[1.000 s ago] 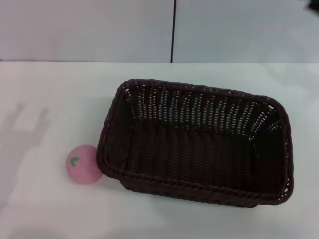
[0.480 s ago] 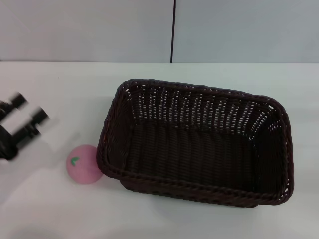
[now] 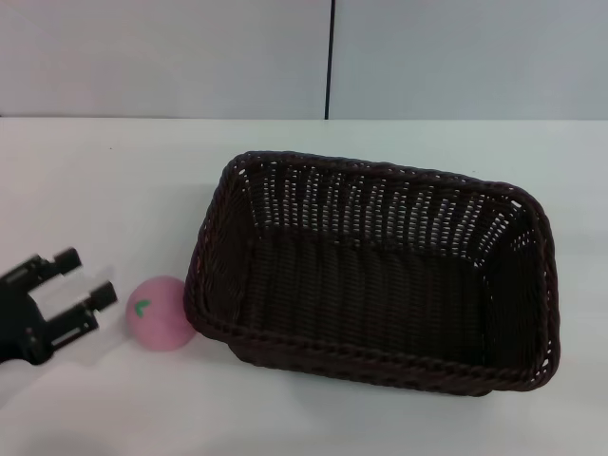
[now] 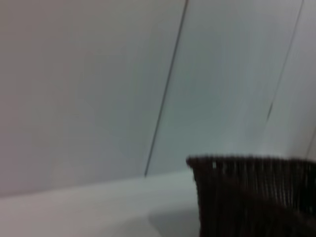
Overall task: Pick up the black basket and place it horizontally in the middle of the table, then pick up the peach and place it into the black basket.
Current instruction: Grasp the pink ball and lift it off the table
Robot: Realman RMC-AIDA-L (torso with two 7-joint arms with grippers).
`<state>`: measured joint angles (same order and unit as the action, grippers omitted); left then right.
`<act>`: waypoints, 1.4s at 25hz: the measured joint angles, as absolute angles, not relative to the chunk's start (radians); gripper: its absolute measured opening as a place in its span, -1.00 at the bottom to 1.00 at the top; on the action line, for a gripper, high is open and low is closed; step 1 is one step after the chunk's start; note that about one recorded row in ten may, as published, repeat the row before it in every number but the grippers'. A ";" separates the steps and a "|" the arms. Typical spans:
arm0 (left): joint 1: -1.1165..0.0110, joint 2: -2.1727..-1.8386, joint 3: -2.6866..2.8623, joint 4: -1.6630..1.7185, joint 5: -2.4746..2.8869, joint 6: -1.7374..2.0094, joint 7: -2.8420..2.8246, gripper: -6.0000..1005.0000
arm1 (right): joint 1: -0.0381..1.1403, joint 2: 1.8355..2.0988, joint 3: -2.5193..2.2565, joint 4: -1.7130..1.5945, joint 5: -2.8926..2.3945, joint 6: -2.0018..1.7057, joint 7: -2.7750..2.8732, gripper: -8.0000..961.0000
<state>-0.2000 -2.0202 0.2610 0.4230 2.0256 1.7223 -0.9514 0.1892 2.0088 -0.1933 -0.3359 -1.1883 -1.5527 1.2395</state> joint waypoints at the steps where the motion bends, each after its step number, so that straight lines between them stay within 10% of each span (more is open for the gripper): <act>1: -0.203 -2.024 0.261 0.426 2.049 1.706 -0.950 0.44 | 0.192 2.009 -0.194 -0.334 -1.190 -1.552 1.240 0.04; 25: -0.292 -2.057 0.317 0.418 2.181 1.579 -0.948 0.41 | 0.232 2.008 -0.194 -0.313 -1.194 -1.494 1.241 0.04; 35: -0.306 -2.057 0.318 0.417 2.181 1.581 -0.948 -0.38 | 0.234 2.008 -0.197 -0.313 -1.193 -1.470 1.235 0.04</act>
<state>-0.3056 -2.0571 0.3176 0.4172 2.1809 1.5814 -0.9478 0.2341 2.0079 -0.1969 -0.3129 -1.1935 -1.4700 1.2353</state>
